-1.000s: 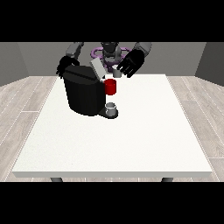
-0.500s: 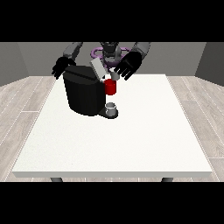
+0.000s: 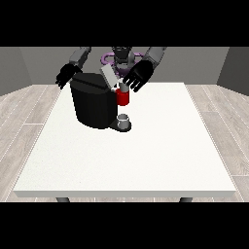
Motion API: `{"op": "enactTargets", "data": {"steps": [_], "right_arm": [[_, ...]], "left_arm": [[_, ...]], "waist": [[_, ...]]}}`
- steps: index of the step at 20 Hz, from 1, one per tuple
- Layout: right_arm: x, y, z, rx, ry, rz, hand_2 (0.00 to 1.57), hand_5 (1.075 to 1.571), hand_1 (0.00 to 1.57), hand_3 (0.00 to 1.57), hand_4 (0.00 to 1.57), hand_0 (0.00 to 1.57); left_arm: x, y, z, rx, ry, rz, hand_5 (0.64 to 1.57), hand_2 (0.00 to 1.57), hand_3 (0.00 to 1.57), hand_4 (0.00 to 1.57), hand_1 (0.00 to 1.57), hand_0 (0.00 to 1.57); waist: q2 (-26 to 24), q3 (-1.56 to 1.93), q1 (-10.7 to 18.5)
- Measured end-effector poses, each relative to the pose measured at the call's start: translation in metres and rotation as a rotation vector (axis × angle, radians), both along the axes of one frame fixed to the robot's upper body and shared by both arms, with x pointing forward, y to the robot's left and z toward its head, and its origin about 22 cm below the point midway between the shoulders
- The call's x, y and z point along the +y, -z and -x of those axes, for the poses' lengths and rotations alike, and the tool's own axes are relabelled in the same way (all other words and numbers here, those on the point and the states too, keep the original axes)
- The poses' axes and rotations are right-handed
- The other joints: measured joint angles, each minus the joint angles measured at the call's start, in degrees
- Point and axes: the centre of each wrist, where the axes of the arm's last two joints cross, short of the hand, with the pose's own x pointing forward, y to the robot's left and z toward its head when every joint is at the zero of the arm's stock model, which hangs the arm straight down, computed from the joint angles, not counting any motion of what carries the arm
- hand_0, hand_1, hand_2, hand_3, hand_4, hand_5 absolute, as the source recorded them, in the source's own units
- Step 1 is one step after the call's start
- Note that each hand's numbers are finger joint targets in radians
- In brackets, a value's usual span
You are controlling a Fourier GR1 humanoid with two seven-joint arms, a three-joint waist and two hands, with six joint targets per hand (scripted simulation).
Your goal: Insert the coffee pod into the coffee machine and close the lid
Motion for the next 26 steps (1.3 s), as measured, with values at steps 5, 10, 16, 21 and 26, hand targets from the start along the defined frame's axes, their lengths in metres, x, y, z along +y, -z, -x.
{"op": "enactTargets", "data": {"steps": [5, 10, 16, 21, 26], "right_arm": [[-0.001, 0.001, 0.002, 0.001, -0.001, -0.012, 0.00, 1.571, 0.00, 0.00, 0.51, 0.00], [-0.001, 0.005, 0.004, -0.010, 0.011, -0.017, 0.00, 1.571, 0.00, 0.00, 0.50, 0.00], [-0.002, 0.006, 0.005, -0.014, 0.013, -0.019, 0.00, 1.571, 0.00, 0.00, 0.44, 0.00], [-0.001, 0.003, 0.003, -0.016, 0.012, -0.014, 0.00, 1.571, 0.00, 0.00, 0.45, 0.00], [-0.003, 0.006, 0.004, -0.013, 0.018, -0.010, 0.00, 1.571, 0.00, 0.00, 0.36, 0.00]], "left_arm": [[0.002, -0.005, 0.000, -0.004, 0.005, -0.004, 1.571, 1.28, 1.21, 0.52, 1.20, 1.20], [0.001, -0.001, -0.001, 0.000, 0.007, -0.013, 1.571, 1.25, 1.18, 0.49, 1.19, 1.19], [0.003, -0.005, -0.001, 0.001, 0.000, -0.012, 1.571, 1.27, 1.17, 0.48, 1.22, 1.22], [0.001, -0.006, -0.001, 0.002, -0.004, -0.006, 1.571, 1.23, 1.09, 0.46, 1.20, 1.20], [0.000, -0.008, -0.001, 0.004, 0.005, -0.027, 1.571, 1.16, 0.99, 0.44, 1.12, 1.12]], "waist": [[0.3, 0.00, -0.4], [0.5, 0.03, 0.3], [1.1, 0.04, -0.1], [1.3, 0.11, -0.1], [1.6, 0.08, 0.2]]}}
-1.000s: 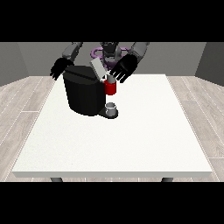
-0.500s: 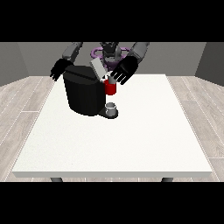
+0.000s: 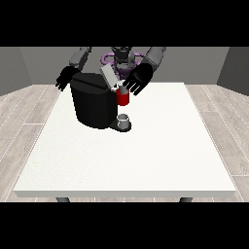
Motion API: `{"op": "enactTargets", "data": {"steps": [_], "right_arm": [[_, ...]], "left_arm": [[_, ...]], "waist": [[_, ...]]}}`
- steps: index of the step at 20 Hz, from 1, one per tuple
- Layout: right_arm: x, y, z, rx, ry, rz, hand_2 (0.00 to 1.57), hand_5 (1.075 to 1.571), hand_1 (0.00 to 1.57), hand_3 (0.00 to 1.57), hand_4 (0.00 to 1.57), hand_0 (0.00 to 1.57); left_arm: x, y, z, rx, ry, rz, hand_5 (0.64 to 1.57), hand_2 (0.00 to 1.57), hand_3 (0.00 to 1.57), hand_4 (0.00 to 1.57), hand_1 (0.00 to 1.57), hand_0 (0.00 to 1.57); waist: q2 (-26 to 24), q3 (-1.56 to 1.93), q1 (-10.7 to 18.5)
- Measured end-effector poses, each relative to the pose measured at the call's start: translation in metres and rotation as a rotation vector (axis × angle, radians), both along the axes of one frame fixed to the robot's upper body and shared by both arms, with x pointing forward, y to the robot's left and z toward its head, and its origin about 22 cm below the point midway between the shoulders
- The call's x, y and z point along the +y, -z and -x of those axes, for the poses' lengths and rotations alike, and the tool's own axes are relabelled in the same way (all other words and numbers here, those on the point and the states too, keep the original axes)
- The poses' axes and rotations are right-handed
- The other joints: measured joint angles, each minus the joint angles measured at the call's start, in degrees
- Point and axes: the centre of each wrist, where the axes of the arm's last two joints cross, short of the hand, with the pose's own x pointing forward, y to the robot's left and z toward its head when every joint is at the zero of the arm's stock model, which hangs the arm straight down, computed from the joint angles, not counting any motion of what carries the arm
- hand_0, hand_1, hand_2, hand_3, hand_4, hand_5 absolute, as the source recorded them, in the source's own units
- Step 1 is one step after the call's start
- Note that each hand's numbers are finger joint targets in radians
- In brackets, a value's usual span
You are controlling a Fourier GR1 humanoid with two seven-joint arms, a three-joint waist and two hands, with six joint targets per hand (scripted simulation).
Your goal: Insert the coffee pod into the coffee machine and close the lid
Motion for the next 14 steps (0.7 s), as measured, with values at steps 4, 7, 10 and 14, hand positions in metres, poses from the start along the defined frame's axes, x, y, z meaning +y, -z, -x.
{"op": "enactTargets", "data": {"steps": [4, 7, 10, 14], "right_arm": [[-0.003, 0.000, 0.002, 0.012, 0.012, -0.003, 0.00, 1.571, 0.00, 0.00, 0.34, 0.00], [-0.004, -0.002, 0.000, 0.013, 0.017, -0.008, 0.00, 1.571, 0.00, 0.00, 0.44, 0.00], [-0.003, 0.000, 0.000, -0.007, 0.015, -0.009, 0.00, 1.571, 0.00, 0.00, 0.43, 0.00], [-0.003, -0.005, -0.003, -0.024, 0.018, -0.013, 0.00, 1.571, 0.00, 0.00, 0.42, 0.00]], "left_arm": [[0.006, 0.007, 0.001, -0.006, 0.000, -0.016, 1.571, 1.12, 0.95, 0.38, 1.07, 1.07], [0.003, 0.010, 0.001, -0.005, 0.008, -0.026, 1.571, 1.12, 0.96, 0.36, 1.05, 1.05], [0.004, 0.002, 0.001, -0.025, 0.007, -0.036, 1.571, 1.12, 0.93, 0.37, 1.07, 1.07], [0.007, 0.002, 0.002, -0.029, 0.022, -0.063, 1.571, 0.38, 0.11, 0.00, 0.00, 0.00]], "waist": [[-0.3, 0.00, 0.2], [-0.6, 0.01, 0.7], [0.2, -0.01, 0.7], [0.7, 0.01, 0.9]]}}
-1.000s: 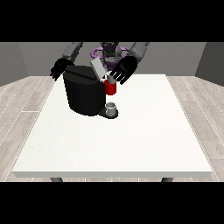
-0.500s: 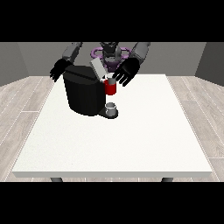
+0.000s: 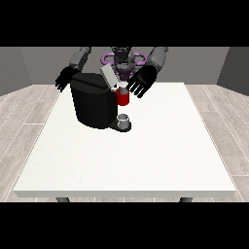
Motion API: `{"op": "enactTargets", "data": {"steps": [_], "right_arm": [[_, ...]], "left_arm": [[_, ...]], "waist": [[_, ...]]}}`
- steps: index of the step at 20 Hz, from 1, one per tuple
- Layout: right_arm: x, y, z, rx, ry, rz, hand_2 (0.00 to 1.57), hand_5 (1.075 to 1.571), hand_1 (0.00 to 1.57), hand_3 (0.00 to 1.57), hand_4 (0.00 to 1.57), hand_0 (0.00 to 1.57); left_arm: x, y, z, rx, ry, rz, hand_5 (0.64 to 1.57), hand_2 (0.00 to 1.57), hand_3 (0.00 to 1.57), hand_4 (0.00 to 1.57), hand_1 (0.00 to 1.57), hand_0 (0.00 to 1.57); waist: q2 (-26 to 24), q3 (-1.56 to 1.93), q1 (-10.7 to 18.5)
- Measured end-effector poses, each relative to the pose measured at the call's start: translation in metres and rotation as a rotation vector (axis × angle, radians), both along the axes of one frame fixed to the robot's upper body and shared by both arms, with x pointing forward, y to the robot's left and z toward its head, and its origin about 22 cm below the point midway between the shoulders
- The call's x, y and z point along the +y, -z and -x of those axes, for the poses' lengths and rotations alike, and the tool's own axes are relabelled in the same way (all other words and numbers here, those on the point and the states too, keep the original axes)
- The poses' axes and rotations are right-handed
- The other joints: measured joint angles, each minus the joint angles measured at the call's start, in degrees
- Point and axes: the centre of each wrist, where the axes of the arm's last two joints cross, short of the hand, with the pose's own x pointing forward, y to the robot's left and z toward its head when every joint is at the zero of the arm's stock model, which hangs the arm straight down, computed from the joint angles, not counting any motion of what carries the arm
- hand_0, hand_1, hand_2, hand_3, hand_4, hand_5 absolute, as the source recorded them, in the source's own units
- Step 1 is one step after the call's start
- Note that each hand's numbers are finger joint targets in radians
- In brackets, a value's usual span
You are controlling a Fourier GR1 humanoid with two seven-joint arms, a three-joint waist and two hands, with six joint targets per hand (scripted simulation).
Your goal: Insert the coffee pod into the coffee machine and close the lid
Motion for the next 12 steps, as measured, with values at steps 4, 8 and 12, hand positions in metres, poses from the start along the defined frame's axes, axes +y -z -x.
{"op": "enactTargets", "data": {"steps": [4, 8, 12], "right_arm": [[0.003, 0.001, 0.001, 0.005, -0.008, 0.002, 0.00, 1.571, 0.00, 0.00, 0.45, 0.00], [-0.001, 0.006, 0.000, 0.023, 0.006, -0.002, 0.00, 1.571, 0.00, 0.00, 0.44, 0.00], [-0.003, 0.013, 0.000, 0.053, 0.027, -0.004, 0.00, 1.571, 0.00, 0.00, 0.35, 0.00]], "left_arm": [[0.004, 0.000, 0.001, 0.020, 0.009, -0.052, 1.571, 0.00, 0.00, 0.00, 0.00, 0.00], [-0.001, 0.002, 0.000, 0.053, 0.025, -0.085, 1.571, 0.00, 0.00, 0.00, 0.00, 0.00], [-0.010, 0.006, -0.001, 0.069, 0.032, -0.097, 1.571, 0.00, 0.00, 0.00, 0.00, 0.00]], "waist": [[-0.3, 0.02, -0.2], [-1.0, -0.03, 0.3], [-2.1, -0.07, 1.3]]}}
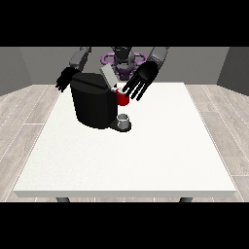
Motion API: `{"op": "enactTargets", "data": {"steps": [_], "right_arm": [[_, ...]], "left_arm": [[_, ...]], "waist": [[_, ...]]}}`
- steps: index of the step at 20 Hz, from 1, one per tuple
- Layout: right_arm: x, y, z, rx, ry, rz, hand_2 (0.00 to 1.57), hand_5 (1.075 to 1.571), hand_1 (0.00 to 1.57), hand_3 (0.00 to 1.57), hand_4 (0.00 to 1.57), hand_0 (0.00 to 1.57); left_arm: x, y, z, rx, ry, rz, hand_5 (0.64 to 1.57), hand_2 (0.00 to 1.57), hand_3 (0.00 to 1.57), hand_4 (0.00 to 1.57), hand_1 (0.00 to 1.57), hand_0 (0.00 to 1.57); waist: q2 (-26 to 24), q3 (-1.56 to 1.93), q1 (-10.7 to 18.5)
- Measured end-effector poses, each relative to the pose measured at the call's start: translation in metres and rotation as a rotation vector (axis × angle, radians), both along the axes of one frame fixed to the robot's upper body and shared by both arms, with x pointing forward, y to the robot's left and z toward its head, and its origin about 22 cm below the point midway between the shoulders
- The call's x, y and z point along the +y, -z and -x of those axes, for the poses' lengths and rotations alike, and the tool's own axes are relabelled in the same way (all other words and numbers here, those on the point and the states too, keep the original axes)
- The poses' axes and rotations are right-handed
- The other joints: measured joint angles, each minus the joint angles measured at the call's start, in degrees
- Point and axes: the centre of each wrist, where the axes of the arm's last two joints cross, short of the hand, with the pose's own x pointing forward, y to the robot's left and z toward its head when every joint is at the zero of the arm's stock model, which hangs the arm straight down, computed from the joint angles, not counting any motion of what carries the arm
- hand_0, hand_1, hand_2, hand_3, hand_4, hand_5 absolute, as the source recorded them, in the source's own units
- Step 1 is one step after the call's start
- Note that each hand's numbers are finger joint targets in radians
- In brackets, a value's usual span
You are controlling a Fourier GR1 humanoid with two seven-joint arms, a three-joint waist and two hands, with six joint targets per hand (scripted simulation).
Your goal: Insert the coffee pod into the coffee machine and close the lid
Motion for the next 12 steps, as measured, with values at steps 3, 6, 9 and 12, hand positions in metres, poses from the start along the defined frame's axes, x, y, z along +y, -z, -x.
{"op": "enactTargets", "data": {"steps": [3, 6, 9, 12], "right_arm": [[-0.001, 0.009, 0.004, 0.018, 0.012, 0.002, 0.00, 1.571, 0.00, 0.00, 0.39, 0.00], [-0.003, 0.015, 0.006, 0.025, 0.023, 0.000, 0.00, 1.571, 0.00, 0.00, 0.42, 0.00], [-0.008, 0.021, 0.011, 0.052, 0.042, 0.003, 0.00, 1.571, 0.00, 0.00, 0.36, 0.00], [-0.015, 0.033, 0.015, 0.086, 0.063, -0.008, 0.00, 1.571, 0.00, 0.00, 0.43, 0.00]], "left_arm": [[0.003, 0.005, 0.001, 0.014, 0.008, -0.007, 1.571, 0.00, 0.00, 0.00, 0.00, 0.00], [0.000, 0.007, 0.001, 0.016, 0.007, -0.006, 1.571, 0.00, 0.00, 0.00, 0.00, 0.00], [-0.001, 0.024, 0.003, 0.046, 0.012, 0.000, 1.571, 0.00, 0.00, 0.00, 0.00, 0.00], [-0.010, 0.038, 0.005, 0.077, 0.033, 0.052, 1.571, 0.00, 0.00, 0.00, 0.00, 0.00]], "waist": [[-1.2, 0.00, 0.7], [-2.0, -0.02, 1.1], [-4.2, -0.01, 2.1], [-6.3, -0.02, 3.9]]}}
